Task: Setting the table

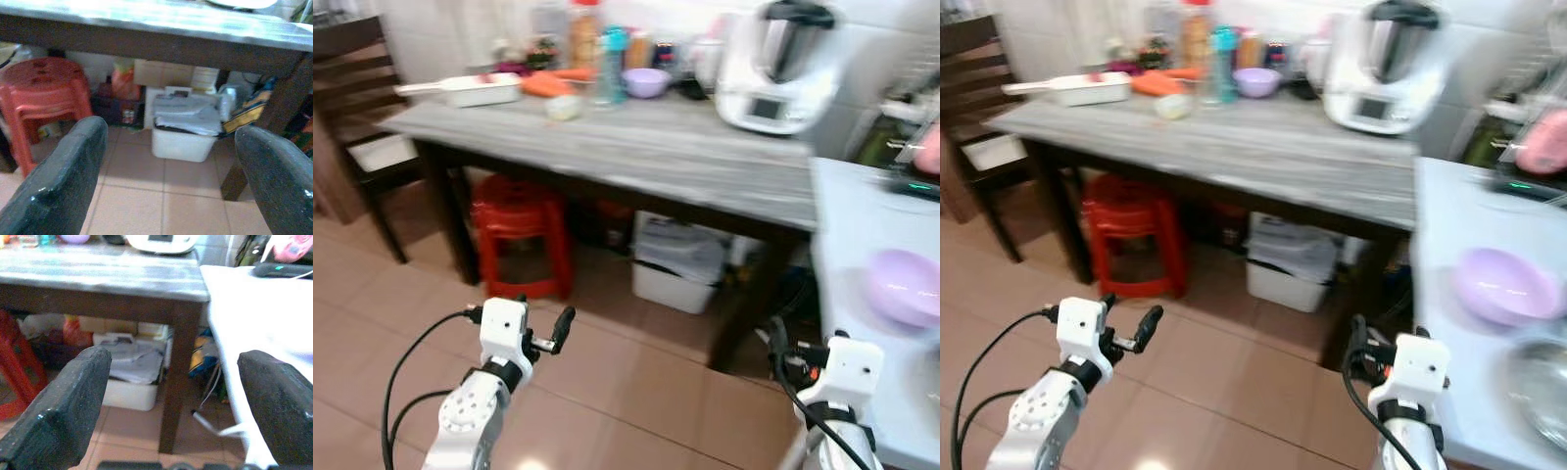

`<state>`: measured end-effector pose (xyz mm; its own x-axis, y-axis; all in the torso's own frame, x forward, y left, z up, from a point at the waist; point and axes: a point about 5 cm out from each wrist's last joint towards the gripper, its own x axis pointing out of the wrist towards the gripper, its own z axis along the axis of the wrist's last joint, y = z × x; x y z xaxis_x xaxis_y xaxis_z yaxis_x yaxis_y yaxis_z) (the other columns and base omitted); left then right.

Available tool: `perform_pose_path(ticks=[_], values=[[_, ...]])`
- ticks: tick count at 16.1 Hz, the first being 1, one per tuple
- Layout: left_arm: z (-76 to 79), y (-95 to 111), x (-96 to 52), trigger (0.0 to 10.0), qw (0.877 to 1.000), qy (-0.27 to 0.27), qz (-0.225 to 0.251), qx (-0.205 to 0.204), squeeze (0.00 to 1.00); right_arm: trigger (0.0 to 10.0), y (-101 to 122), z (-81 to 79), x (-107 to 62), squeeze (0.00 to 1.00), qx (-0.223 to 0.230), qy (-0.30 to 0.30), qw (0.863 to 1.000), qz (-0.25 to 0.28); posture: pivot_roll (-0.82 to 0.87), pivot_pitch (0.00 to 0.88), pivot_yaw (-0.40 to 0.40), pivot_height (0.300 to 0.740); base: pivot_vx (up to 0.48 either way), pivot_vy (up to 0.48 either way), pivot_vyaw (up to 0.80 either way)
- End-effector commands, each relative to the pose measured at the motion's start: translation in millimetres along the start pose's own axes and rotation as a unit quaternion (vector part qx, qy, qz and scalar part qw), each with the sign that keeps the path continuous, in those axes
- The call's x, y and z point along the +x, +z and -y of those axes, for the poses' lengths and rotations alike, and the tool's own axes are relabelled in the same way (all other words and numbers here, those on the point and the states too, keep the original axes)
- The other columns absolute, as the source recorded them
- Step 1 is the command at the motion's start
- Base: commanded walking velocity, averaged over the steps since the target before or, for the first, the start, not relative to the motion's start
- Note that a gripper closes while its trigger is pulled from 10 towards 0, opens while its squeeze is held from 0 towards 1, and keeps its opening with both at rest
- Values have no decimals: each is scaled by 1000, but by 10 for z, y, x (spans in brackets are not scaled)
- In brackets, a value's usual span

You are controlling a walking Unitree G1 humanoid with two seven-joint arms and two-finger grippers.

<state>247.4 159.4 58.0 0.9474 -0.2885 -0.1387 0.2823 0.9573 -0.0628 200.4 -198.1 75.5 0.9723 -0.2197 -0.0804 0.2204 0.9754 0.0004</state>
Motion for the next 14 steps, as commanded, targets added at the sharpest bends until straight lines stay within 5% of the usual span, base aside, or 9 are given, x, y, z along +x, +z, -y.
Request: perform_pose_path(ticks=[1,9,14], values=[[33,-1,4,10000,1000,-5,0,-1,0,10000,33,26,18,0,-2,1,1000,6,44,0,-24,740,0,-379,0],[29,7,-9,10000,1000,-7,0,3,0,10000,47,17,2,0,-5,7,1000,11,44,0,-24,740,0,-342,0],[35,47,-31,10000,1000,-8,7,-6,0,10000,162,7,-1,0,-32,9,999,41,41,0,-27,740,0,0,0]])
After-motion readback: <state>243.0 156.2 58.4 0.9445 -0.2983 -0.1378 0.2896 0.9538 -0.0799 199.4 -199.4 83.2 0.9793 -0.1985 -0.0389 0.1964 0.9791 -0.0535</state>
